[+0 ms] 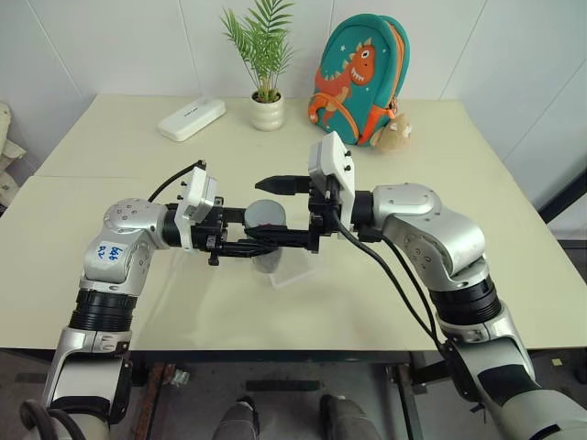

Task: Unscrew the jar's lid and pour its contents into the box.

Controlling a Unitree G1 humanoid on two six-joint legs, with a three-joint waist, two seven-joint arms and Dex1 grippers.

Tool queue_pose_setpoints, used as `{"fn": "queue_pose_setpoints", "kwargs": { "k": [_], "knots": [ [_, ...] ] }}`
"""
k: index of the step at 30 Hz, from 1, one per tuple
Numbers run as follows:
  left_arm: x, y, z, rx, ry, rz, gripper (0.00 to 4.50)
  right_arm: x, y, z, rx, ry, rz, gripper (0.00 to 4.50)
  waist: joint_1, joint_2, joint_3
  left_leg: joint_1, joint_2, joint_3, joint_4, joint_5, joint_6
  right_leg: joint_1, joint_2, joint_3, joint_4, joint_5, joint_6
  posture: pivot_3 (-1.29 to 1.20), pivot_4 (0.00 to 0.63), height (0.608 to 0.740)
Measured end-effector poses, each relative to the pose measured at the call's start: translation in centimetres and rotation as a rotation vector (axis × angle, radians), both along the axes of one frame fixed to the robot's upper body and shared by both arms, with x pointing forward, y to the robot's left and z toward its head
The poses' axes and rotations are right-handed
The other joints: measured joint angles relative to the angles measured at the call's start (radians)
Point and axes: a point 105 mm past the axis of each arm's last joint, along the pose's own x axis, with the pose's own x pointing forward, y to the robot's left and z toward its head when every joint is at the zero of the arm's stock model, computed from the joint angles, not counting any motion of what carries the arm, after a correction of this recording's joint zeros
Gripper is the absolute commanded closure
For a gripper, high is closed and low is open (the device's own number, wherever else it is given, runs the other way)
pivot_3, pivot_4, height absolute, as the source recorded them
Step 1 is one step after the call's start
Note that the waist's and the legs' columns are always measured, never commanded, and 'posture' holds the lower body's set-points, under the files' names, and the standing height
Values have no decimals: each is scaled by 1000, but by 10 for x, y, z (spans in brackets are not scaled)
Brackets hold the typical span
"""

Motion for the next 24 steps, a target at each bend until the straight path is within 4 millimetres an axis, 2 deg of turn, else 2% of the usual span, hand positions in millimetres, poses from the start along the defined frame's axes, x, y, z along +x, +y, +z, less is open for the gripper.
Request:
{"fn": "queue_pose_setpoints", "kwargs": {
  "k": [5,11,13,18,24],
  "knots": [
    [2,3,-1,-6,7,4,2478,-1,-9,1,-26,-19,-18,273,-1,0,0,0,0,0,0,0,0,0,0,0,0,0,0,0,150,740],
    [4,9,-5,-19,17,-11,2478,10,-33,5,-21,-8,-138,273,1,0,0,0,0,0,0,0,0,0,0,0,0,-1,-2,0,150,740],
    [4,9,-5,-22,12,-24,2478,8,-37,9,-10,-13,-151,273,1,0,0,0,0,0,0,0,0,0,0,0,0,-1,-2,0,150,740],
    [5,8,-7,-32,6,-55,2478,-4,-31,14,10,-8,-117,273,0,0,0,0,0,0,0,0,0,0,0,0,0,-1,-1,0,150,740],
    [3,3,-5,-39,-7,-106,2478,-10,-12,16,76,23,-77,273,-1,0,0,0,0,0,1,0,0,0,0,0,1,0,0,0,150,740]
  ]
}}
